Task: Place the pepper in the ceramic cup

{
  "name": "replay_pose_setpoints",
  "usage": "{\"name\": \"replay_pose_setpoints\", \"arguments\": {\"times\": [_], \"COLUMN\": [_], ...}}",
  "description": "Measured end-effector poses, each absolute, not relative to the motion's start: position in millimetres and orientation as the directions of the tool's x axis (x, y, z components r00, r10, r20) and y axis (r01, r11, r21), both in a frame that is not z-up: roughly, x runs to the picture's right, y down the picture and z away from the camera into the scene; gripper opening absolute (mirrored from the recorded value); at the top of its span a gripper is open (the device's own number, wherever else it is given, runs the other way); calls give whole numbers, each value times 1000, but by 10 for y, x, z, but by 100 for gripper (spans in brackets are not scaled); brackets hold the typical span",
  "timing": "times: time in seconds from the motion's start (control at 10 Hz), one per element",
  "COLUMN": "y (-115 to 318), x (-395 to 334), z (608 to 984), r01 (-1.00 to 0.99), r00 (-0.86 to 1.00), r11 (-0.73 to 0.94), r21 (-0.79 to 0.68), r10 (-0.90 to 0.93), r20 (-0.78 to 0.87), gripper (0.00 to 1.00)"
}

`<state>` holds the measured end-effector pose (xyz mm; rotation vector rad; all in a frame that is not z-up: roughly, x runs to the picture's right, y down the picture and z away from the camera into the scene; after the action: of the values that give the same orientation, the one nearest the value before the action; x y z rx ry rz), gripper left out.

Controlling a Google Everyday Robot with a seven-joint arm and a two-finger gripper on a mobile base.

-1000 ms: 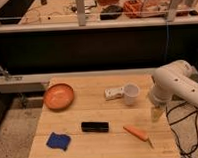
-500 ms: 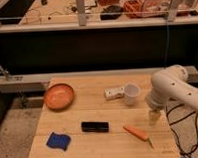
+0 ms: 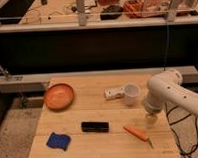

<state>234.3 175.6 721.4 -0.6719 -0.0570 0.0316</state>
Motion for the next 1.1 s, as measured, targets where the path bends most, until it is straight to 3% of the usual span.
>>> {"name": "replay_pose_setpoints", "arguments": {"times": [1.1], "y": [2001], "x": [2063], "z": [7268], "r01": [-11], "r00": [996], "r11": [761], "r21": [-648], "r10": [68], "r20": [63], "gripper": [80]}}
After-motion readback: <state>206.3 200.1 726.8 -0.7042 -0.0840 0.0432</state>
